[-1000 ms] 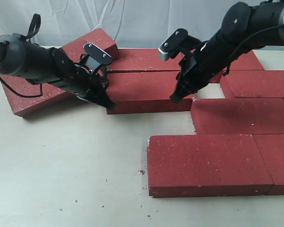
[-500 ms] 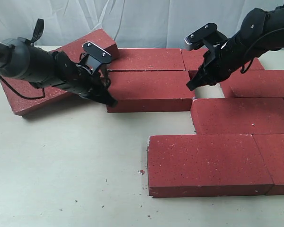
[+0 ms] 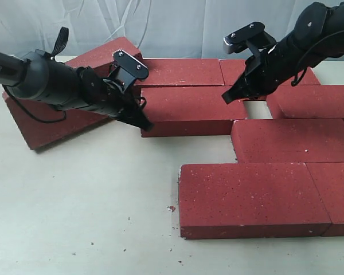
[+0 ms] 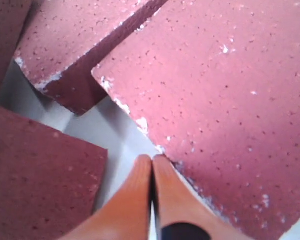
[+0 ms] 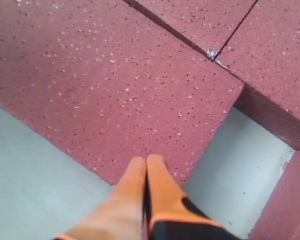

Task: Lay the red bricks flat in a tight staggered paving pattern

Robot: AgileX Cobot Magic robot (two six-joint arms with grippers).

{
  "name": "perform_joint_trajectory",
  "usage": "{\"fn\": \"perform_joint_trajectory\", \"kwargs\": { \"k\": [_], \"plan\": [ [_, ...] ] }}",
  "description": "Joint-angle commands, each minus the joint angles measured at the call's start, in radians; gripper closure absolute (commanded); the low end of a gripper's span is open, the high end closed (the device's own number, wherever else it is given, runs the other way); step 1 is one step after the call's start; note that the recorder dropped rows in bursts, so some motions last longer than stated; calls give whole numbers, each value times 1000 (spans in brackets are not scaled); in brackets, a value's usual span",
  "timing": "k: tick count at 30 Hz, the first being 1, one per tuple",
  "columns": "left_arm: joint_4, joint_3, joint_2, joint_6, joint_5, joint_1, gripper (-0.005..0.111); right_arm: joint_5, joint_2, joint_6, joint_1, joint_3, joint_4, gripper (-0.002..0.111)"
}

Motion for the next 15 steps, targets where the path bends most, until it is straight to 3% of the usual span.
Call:
{"fn": "perform_joint_trajectory", "kwargs": {
  "k": [1,15],
  "plan": [
    [2,-4,-3,3,-28,-1,107,26,-15,-10,9,-2,30,109],
    [-14,-23,10,2,-20,-4,107,6,-13,-26,11,-2,8,109]
  ]
}}
